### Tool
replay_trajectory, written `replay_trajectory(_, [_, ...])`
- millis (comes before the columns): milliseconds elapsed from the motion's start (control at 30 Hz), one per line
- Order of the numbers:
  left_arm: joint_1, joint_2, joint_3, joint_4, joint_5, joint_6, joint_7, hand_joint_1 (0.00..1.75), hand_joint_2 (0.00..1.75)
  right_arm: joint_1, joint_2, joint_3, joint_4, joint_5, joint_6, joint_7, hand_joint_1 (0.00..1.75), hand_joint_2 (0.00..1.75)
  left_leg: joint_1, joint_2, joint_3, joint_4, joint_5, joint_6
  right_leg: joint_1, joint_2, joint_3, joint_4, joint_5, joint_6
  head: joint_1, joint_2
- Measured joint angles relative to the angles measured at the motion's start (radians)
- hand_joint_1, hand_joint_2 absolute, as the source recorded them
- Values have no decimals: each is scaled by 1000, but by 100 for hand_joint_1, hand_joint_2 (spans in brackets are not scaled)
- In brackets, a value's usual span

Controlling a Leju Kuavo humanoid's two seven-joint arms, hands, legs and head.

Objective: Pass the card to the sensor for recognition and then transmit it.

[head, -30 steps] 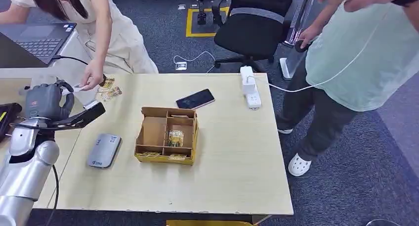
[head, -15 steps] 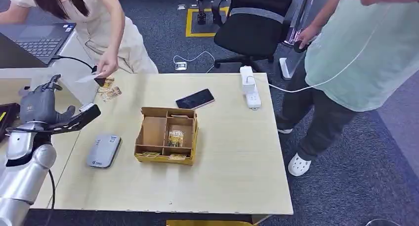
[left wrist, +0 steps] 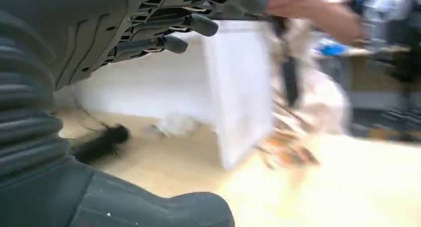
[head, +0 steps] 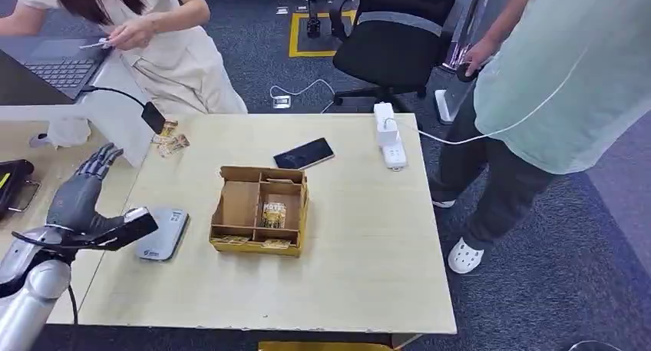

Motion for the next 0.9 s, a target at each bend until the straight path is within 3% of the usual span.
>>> replay_trajectory(100, [73,69,-3,-118,25,-120,-30,0,175,-4,0,0,0,1,5,3,0,175,0,1,0,0,-1,0,0,1,-1,0,0,0,0,0])
replay_trajectory(167, [101,111,-5,-174,30,-146,-33,0,175,-5,0,1,0,1,5,3,0,175,0,0,0,0,-1,0,0,-1,-1,0,0,0,0,0])
replay_trajectory(300, [127,148,-10,-229,32,-164,-38,0,175,-11,0,1,0,1,5,3,0,175,0,-1,0,0,0,0,0,-2,0,0,0,0,-1,0])
replay_trajectory(400, [123,192,-39,-277,46,-217,-71,0,175,-12,0,3,0,3,14,8,0,175,0,-1,0,0,0,0,0,-2,0,0,0,0,-1,0])
replay_trajectory(533, [47,191,-119,-321,38,-260,-83,0,175,-22,-1,10,0,4,20,14,0,175,0,-3,0,1,0,0,0,-4,1,0,0,0,-1,0])
replay_trajectory(700, [-60,159,-304,-328,-1,-217,-21,0,175,-35,-1,12,0,3,20,14,0,175,0,-2,1,1,0,0,-1,-2,1,0,1,1,-1,0])
replay_trajectory(900, [-93,148,-372,-328,2,-202,-18,0,175,-34,-1,13,0,3,20,14,0,175,0,-2,0,1,0,0,0,-2,0,0,1,1,0,0])
